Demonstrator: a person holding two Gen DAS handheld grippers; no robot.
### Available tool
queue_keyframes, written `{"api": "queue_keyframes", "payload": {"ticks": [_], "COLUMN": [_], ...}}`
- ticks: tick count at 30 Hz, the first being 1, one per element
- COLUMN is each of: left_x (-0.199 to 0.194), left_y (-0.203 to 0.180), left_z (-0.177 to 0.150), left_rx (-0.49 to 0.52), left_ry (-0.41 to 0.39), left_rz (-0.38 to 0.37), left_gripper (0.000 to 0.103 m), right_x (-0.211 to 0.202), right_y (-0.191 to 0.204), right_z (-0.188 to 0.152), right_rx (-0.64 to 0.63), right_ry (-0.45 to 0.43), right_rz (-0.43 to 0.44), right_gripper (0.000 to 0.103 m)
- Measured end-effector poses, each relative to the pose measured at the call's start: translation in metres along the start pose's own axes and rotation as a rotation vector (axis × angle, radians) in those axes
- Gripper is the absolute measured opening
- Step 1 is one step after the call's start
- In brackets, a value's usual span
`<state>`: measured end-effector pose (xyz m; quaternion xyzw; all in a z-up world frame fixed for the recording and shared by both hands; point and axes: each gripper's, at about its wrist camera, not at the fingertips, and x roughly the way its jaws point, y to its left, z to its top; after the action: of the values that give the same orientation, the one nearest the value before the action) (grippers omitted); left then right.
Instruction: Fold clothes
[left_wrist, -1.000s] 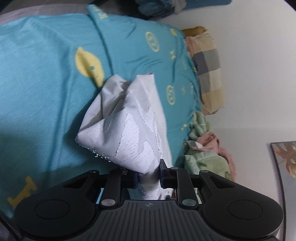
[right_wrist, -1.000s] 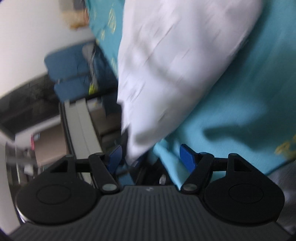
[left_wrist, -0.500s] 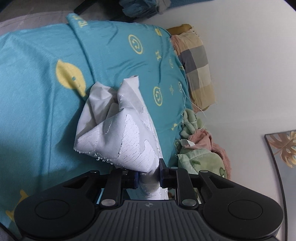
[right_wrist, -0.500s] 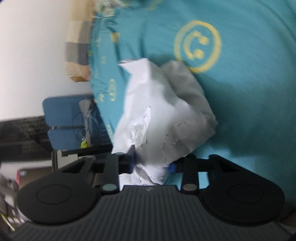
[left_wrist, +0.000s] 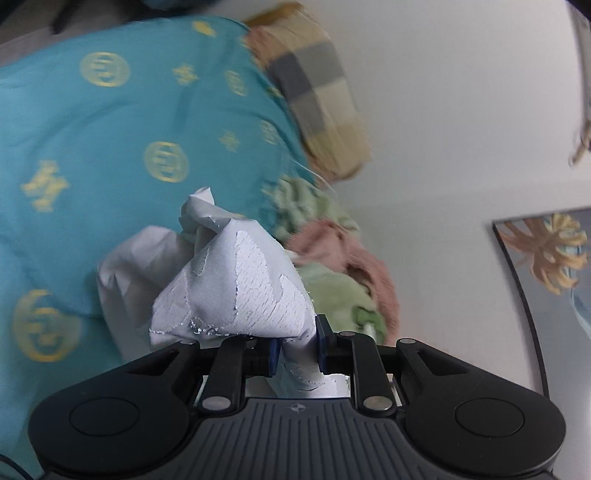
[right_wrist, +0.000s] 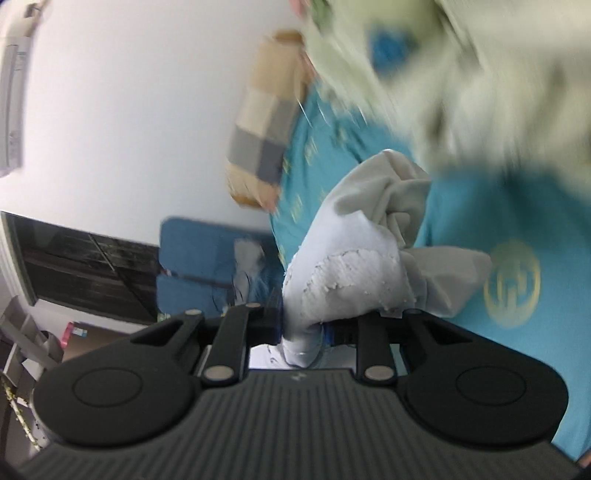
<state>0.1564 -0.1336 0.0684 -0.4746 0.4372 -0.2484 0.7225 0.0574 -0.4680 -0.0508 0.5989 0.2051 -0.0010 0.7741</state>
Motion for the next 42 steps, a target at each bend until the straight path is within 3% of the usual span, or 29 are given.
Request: {"api": "queue_keyframes", "payload": {"ticks": [6, 8, 11, 14, 17, 21, 25, 28, 30, 31, 33, 35, 40, 42], "left_x": [0.118, 0.156, 0.2, 0.233, 0.265, 0.256, 0.249, 0.241, 0.228, 0.219, 0.192, 0.164, 0.097, 0.072], "left_y": [-0.138, -0.172, -0.194, -0.181, -0.132, -0.09, -0.071, -0.084, -0.1, -0.106, -0.12, -0.132, -0.146, -0.145], "left_z": [-0.015, -0.026, -0.059, -0.093, -0.105, -0.128, -0.14, -0.141, -0.139, -0.142, -0.15, -0.159, -0.188, -0.201], "left_rx": [0.119, 0.17, 0.245, 0.316, 0.356, 0.432, 0.508, 0.603, 0.678, 0.714, 0.804, 0.888, 1.037, 1.075], "left_ry": [0.079, 0.096, 0.114, 0.15, 0.227, 0.284, 0.29, 0.273, 0.255, 0.244, 0.187, 0.124, 0.003, -0.03], "left_rz": [-0.158, -0.227, -0.272, -0.228, -0.135, -0.055, 0.006, 0.061, 0.098, 0.111, 0.125, 0.128, 0.146, 0.169], "left_gripper": [0.02, 0.021, 0.021, 0.021, 0.021, 0.021, 0.025, 0.042, 0.063, 0.069, 0.09, 0.098, 0.103, 0.103], "right_x": [-0.049, -0.062, -0.081, -0.09, -0.099, -0.097, -0.097, -0.098, -0.106, -0.11, -0.126, -0.142, -0.188, -0.204], "right_y": [0.063, 0.067, 0.072, 0.055, 0.014, -0.029, -0.043, -0.04, -0.035, -0.029, -0.015, 0.0, 0.04, 0.054], "right_z": [0.135, 0.164, 0.204, 0.226, 0.218, 0.193, 0.168, 0.161, 0.161, 0.158, 0.145, 0.131, 0.082, 0.059], "right_rx": [-0.13, -0.187, -0.273, -0.326, -0.303, -0.274, -0.331, -0.309, -0.301, -0.303, -0.338, -0.411, -0.605, -0.678], "right_ry": [-0.158, -0.217, -0.306, -0.351, -0.302, -0.198, -0.176, -0.182, -0.178, -0.176, -0.187, -0.21, -0.305, -0.341], "right_rz": [0.03, 0.021, 0.005, -0.064, -0.183, -0.341, -0.431, -0.439, -0.447, -0.456, -0.483, -0.495, -0.493, -0.493], "right_gripper": [0.024, 0.024, 0.024, 0.024, 0.024, 0.024, 0.024, 0.026, 0.029, 0.033, 0.044, 0.063, 0.084, 0.083]}}
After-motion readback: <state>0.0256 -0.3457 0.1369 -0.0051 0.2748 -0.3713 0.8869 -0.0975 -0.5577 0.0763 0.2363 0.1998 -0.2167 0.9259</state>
